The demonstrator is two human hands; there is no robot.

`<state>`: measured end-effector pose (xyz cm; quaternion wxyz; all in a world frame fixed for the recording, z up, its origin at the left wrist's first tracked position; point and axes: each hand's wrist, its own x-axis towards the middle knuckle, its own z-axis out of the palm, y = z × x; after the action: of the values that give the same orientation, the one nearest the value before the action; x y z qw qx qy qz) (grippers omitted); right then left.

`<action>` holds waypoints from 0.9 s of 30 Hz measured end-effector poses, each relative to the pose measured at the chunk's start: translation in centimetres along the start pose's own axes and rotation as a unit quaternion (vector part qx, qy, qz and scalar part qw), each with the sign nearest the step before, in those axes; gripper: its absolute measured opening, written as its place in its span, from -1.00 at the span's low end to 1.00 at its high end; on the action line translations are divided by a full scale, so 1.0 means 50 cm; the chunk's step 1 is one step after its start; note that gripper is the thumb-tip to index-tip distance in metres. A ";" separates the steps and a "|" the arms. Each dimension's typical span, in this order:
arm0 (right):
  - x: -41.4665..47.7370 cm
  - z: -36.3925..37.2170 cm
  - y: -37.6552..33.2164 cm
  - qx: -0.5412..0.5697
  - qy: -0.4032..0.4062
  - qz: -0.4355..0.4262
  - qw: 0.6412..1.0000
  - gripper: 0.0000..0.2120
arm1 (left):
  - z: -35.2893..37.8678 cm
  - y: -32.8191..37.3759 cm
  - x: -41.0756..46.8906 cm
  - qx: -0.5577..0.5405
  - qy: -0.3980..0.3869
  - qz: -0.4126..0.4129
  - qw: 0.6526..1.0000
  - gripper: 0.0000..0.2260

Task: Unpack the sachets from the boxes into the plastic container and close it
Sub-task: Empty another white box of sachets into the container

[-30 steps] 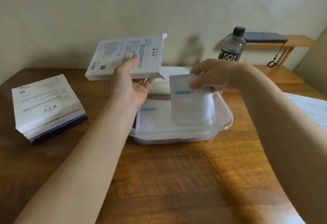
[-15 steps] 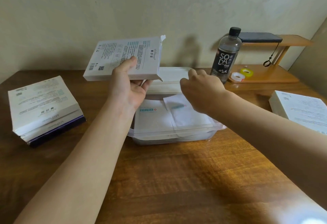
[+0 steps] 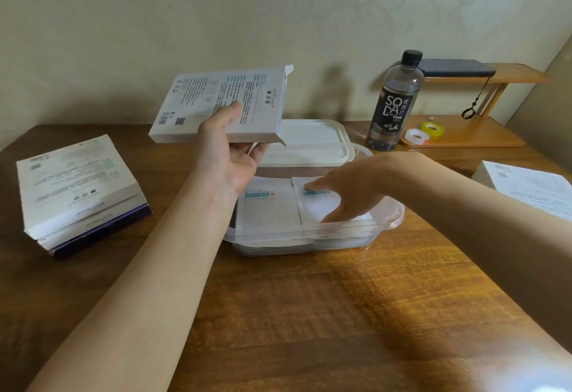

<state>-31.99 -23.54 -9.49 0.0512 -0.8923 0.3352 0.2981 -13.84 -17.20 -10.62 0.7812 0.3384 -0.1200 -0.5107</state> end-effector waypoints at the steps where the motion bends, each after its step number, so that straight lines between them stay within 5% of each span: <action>1: 0.000 0.001 -0.001 -0.005 0.006 -0.002 1.000 -0.19 | 0.000 0.000 0.000 0.000 -0.001 -0.001 1.000 -0.84; 8: 0.006 0.003 -0.003 -0.016 0.028 -0.014 0.999 -0.04 | -0.002 0.001 0.003 -0.004 -0.003 -0.006 1.000 -0.81; 27: 0.033 0.053 -0.003 -0.061 0.056 -0.010 0.997 -0.15 | 0.003 0.000 -0.003 -0.001 0.003 0.000 1.000 -0.84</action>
<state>-32.24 -23.60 -12.60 -0.0190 -0.9123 0.3102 0.2666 -14.00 -17.12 -10.51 0.7818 0.3388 -0.1173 -0.5102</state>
